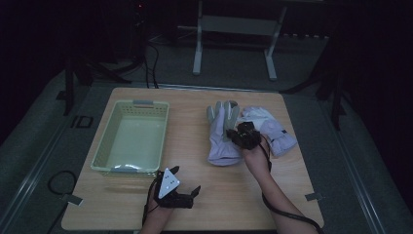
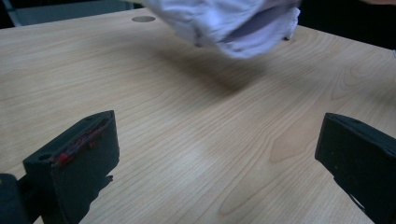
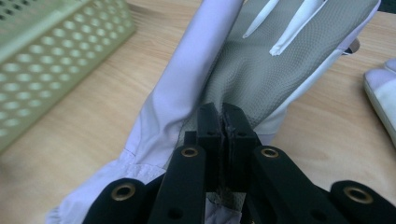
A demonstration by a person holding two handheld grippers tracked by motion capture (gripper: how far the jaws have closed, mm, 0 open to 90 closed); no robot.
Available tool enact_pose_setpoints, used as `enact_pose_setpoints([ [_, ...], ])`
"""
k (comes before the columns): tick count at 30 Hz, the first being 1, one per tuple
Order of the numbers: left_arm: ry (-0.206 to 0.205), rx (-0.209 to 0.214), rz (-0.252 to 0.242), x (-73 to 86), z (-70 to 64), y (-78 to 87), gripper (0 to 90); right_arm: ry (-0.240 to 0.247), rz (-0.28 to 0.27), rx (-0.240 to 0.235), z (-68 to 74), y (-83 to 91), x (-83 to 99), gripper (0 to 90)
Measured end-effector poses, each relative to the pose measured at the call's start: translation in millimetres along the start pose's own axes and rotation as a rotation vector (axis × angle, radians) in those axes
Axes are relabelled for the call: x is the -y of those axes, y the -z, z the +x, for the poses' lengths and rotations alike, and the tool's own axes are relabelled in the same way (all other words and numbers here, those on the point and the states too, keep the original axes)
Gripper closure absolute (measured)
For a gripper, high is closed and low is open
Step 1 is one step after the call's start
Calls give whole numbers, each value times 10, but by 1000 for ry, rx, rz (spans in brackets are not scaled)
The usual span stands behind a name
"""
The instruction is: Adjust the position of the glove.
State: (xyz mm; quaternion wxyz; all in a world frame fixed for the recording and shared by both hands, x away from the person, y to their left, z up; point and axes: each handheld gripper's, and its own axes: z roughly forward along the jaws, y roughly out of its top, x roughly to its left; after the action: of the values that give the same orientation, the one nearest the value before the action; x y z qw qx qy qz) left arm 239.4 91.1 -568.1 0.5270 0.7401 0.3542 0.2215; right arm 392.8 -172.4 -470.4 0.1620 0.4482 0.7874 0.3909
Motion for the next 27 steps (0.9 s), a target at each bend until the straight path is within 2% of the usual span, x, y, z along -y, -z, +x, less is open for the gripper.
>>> enact_pose_setpoints([
  [1, -1, 0, 0, 0, 0, 1, 0, -19, -17, -7, 23, 118, 63, 868],
  [3, 0, -2, -1, 1, -1, 1, 0, -38, -30, -16, 38, 225, 127, 868],
  [6, 0, -5, -2, 1, -2, 3, 0, -54, -29, -22, 46, 304, 196, 867],
  [8, -1, -5, -2, 1, -4, 3, 0, -67, -30, -14, 64, 394, 314, 868],
  [12, -4, -4, 0, 0, -7, 1, 0, -45, -18, 8, 123, 445, 479, 867],
  [18, -1, -7, -2, 1, -8, 2, 0, -48, 15, 4, 139, 403, 664, 868],
  [20, -3, -7, -2, 1, -10, 2, 0, -51, 35, 8, 135, 336, 732, 868],
  [22, -4, -8, -3, 2, -12, 4, 0, -26, 65, 13, 131, 237, 805, 867],
  [27, -6, -7, -2, 2, -10, 4, 0, -14, 111, 18, 82, 122, 871, 848],
])
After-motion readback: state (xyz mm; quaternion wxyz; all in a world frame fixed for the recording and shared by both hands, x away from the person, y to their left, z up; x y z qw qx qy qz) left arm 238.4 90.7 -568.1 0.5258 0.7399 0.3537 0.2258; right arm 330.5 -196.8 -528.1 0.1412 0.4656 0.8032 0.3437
